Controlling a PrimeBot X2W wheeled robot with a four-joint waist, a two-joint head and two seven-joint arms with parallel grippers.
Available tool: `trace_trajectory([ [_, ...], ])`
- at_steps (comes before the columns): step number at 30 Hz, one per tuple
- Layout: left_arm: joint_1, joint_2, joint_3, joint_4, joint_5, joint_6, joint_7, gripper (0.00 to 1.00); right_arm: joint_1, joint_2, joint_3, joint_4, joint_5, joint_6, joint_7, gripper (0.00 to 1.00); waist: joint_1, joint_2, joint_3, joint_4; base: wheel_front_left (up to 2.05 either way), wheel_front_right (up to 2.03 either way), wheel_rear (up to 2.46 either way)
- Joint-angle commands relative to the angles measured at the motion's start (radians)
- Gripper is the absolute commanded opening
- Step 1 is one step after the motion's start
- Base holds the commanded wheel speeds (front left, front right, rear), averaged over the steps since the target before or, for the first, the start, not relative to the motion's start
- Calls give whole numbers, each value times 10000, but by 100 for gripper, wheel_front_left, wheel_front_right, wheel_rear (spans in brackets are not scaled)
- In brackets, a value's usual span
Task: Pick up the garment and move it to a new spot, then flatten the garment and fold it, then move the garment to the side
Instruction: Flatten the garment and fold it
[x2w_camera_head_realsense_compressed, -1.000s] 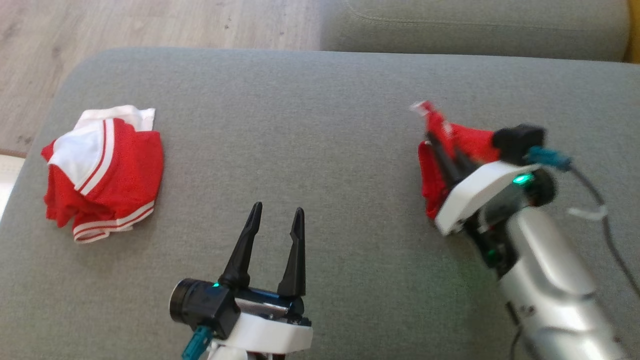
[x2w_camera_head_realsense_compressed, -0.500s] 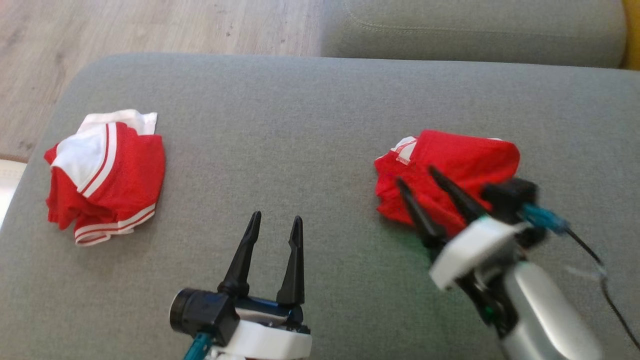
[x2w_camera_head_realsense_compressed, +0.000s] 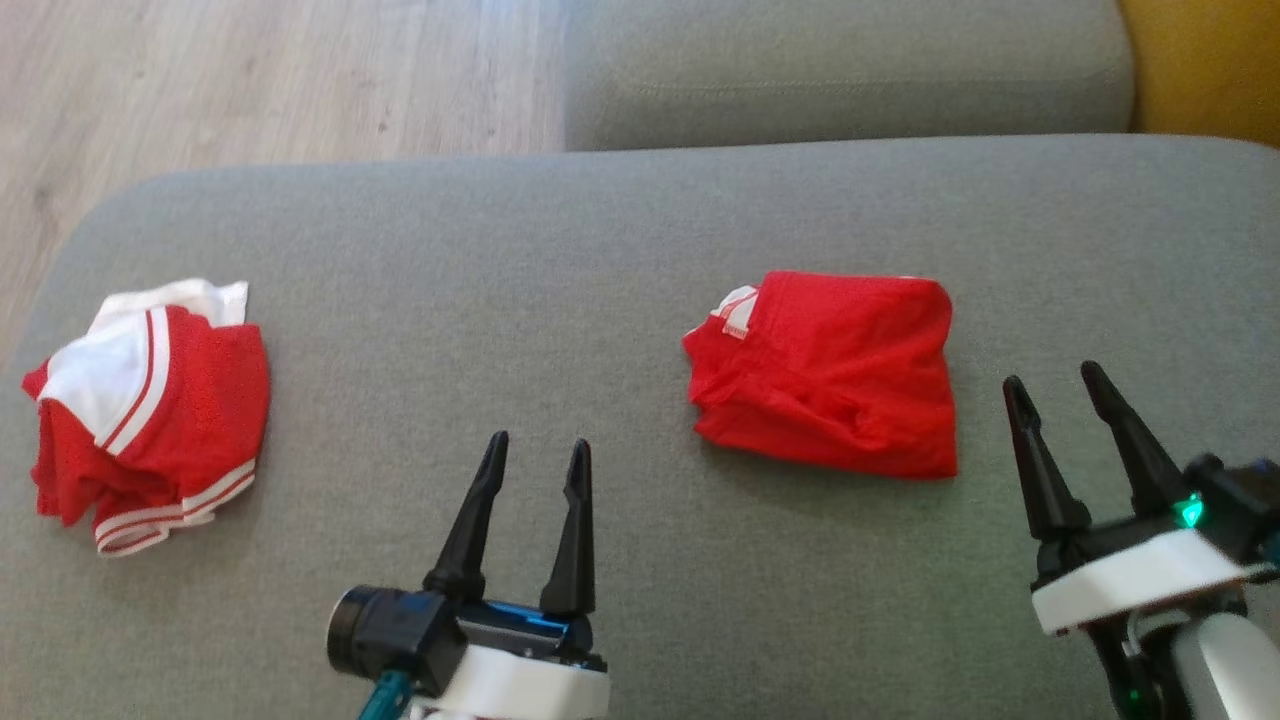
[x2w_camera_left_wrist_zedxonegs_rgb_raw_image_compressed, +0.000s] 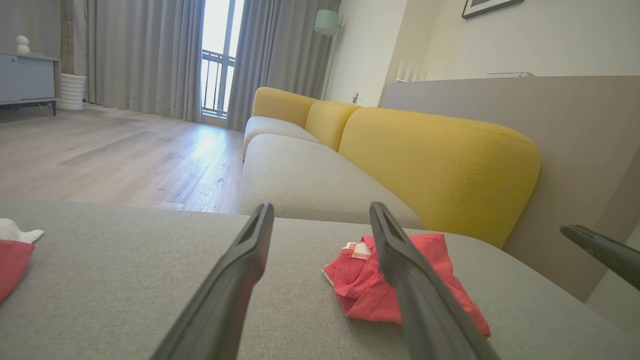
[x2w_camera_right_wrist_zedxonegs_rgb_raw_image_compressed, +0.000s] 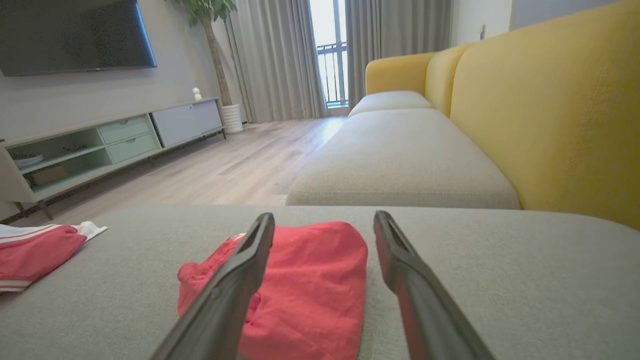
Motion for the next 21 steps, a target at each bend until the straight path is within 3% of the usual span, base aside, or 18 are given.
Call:
trace_trajectory([
  [1, 7, -28, 405, -256, 90, 1, -95, 100, 108, -240, 141, -218, -55, -9, -381, 100, -1, 0, -231, -155, 0, 0, 0],
  [8, 809, -28, 886, -403, 186, 255, -95, 100, 681, -216, 201, 242, 29, -9, -1356, 100, -1, 0, -774, -374, 0, 0, 0],
  [21, 2006, -28, 1569, -648, 616, 315, -95, 100, 1568, 460, -256, 417, -343, -9, -1481, 100, -1, 0, -1234, -138, 0, 0, 0],
])
